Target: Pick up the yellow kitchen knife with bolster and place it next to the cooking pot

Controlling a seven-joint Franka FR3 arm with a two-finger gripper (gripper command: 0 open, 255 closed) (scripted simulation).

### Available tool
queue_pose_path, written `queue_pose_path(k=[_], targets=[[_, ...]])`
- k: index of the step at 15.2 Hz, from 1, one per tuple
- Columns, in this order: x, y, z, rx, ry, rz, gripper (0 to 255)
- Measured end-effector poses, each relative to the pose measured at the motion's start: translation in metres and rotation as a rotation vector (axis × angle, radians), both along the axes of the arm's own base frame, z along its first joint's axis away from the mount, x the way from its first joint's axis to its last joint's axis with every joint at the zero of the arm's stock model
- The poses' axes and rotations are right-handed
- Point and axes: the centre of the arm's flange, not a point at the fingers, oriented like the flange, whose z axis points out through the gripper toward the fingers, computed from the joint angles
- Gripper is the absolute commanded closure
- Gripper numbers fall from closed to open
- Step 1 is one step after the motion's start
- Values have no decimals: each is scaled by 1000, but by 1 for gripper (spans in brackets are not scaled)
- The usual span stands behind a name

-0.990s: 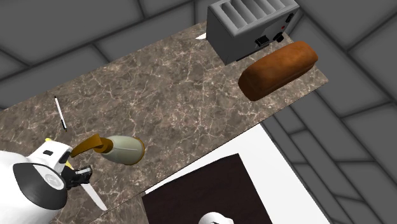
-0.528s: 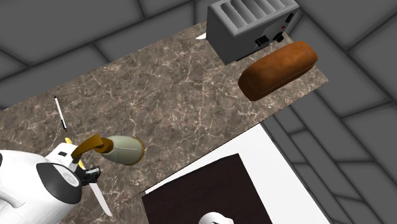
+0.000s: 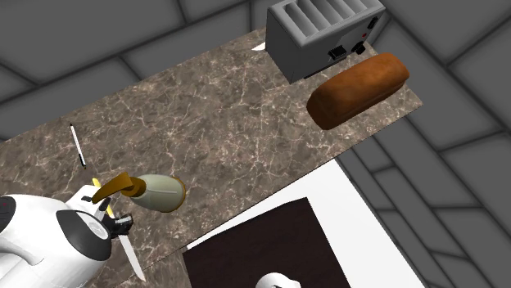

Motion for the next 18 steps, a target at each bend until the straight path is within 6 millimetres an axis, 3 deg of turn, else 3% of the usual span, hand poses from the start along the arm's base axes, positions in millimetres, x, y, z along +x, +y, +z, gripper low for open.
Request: queue_pose_path(k=[1, 7, 12, 18], targets=[[0, 0, 0, 0, 0, 0, 0], [0, 0, 0, 0, 0, 0, 0], [6, -1, 44, 1, -1, 0, 0], [5, -4, 49, 0, 0, 0, 0]])
